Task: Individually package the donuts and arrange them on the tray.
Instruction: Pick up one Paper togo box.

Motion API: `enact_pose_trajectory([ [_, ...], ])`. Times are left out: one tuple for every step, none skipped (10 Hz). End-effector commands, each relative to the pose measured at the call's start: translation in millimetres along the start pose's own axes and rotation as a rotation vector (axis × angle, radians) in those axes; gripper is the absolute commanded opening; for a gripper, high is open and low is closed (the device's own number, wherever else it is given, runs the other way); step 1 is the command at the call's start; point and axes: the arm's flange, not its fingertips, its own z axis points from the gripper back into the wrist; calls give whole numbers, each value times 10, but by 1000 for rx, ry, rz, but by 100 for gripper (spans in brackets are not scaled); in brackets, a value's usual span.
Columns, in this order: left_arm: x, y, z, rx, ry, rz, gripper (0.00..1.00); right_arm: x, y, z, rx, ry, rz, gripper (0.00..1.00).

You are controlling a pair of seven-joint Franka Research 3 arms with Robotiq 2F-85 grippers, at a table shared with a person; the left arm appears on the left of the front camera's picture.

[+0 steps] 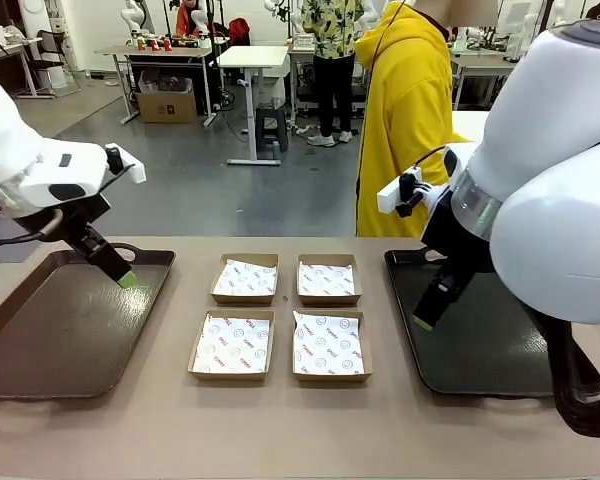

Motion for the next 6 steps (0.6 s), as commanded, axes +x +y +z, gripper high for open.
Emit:
enact_pose_trajectory([
  [30,18,-137,-1,3,2,100,75,-48,-82,-4,-23,-5,100],
  [30,18,-137,-1,3,2,100,75,-48,-82,-4,-23,-5,100],
  [30,18,-137,-1,3,2,100,75,-48,-82,-4,-23,-5,100],
  [30,18,-137,-1,3,2,100,3,-7,9,-3,-6,-1,100],
  [1,1,-58,-4,12,0,100,-188,-132,-71,260,-208,-168,100],
  [-168,80,24,-209,-113,86,100,-413,-212,-131,416,-344,-299,100],
])
